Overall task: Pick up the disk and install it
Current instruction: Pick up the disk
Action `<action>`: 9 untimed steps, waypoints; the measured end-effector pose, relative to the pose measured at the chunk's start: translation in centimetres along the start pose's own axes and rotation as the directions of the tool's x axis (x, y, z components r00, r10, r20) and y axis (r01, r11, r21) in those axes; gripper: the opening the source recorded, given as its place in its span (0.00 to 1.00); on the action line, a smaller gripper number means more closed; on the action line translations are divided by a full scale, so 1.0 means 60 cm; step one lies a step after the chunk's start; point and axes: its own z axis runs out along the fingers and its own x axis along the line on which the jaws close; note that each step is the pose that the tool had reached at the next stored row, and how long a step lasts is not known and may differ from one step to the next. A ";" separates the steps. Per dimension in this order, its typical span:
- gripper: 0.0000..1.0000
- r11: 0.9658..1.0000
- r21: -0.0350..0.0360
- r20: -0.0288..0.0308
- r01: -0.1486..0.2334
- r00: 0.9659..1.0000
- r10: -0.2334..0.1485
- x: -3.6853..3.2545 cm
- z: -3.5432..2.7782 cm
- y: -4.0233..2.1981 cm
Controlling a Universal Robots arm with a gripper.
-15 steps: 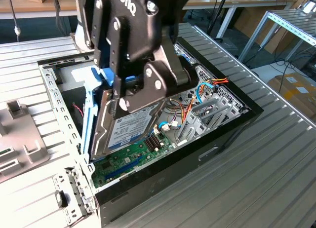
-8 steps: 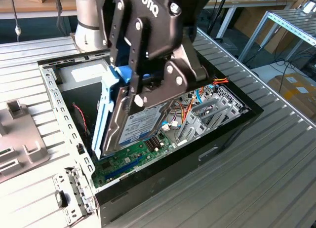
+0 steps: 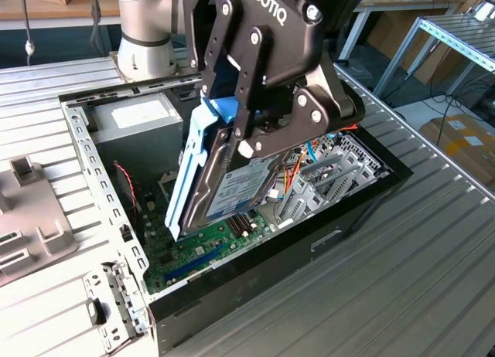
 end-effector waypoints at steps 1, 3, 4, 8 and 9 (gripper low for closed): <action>0.37 1.000 0.000 0.000 0.000 1.000 0.000 0.000 0.000 -0.002; 0.37 1.000 0.000 0.000 0.000 1.000 0.000 -0.001 0.000 -0.007; 0.37 1.000 0.000 0.000 0.000 1.000 0.000 -0.001 0.000 -0.012; 0.37 1.000 0.000 0.000 0.000 1.000 0.000 -0.001 0.000 -0.025; 0.37 1.000 0.000 0.000 0.000 1.000 0.000 -0.001 0.000 -0.026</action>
